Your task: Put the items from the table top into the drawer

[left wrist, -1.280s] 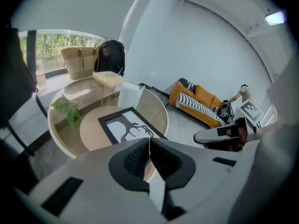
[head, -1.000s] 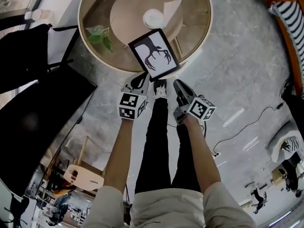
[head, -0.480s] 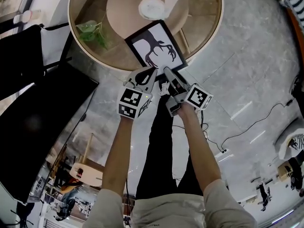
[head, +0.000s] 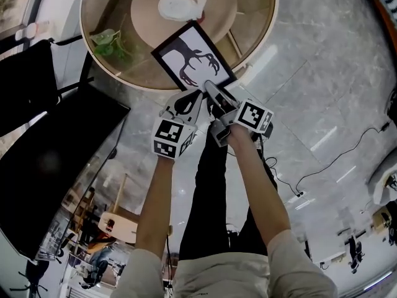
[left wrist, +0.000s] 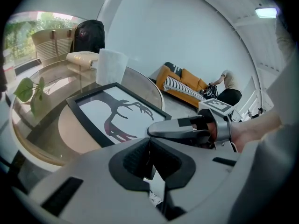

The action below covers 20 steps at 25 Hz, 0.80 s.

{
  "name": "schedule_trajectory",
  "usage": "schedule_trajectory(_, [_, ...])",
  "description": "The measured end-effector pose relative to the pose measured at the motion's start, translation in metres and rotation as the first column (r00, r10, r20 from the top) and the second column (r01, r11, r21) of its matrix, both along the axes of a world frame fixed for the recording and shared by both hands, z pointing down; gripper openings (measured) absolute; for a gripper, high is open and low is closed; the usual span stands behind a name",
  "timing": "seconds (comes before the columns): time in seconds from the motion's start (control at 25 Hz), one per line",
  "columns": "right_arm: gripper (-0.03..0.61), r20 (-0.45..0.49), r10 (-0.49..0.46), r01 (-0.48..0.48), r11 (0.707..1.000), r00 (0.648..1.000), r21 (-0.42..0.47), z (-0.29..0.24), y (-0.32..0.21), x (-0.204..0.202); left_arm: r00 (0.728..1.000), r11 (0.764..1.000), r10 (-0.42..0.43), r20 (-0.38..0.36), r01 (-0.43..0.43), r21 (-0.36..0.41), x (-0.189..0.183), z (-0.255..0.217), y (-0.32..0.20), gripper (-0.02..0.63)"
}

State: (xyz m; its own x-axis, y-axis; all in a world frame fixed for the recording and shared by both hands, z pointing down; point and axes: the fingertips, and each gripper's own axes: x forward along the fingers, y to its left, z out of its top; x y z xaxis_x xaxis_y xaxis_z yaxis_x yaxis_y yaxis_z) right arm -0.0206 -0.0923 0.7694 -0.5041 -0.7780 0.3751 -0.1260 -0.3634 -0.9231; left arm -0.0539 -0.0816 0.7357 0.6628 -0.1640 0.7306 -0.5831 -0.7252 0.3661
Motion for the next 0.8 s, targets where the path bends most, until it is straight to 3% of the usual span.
schedule_trajectory(0.12, [0.098,0.01,-0.001,0.001,0.999,1.0,0.035,-0.009,0.009,0.008,1.0,1.0,-0.011,0.005,0.011,0.018,0.005,-0.004,0.004,0.021])
schedule_trajectory(0.44, [0.091,0.049,0.009,-0.013,0.996,0.999,0.09,-0.01,0.069,0.051,1.0,1.0,0.0,0.007,-0.001,0.023,0.036,-0.004,0.04,0.021])
schedule_trajectory(0.68, [0.086,0.054,0.013,-0.024,0.977,0.998,0.211,-0.039,0.148,0.121,0.999,0.999,0.033,-0.021,-0.033,0.015,0.1,-0.015,0.111,0.021])
schedule_trajectory(0.8, [0.084,0.054,0.001,-0.012,0.979,0.999,0.203,-0.038,0.152,0.121,0.999,0.999,0.039,-0.028,-0.039,0.0,0.098,-0.012,0.105,0.021])
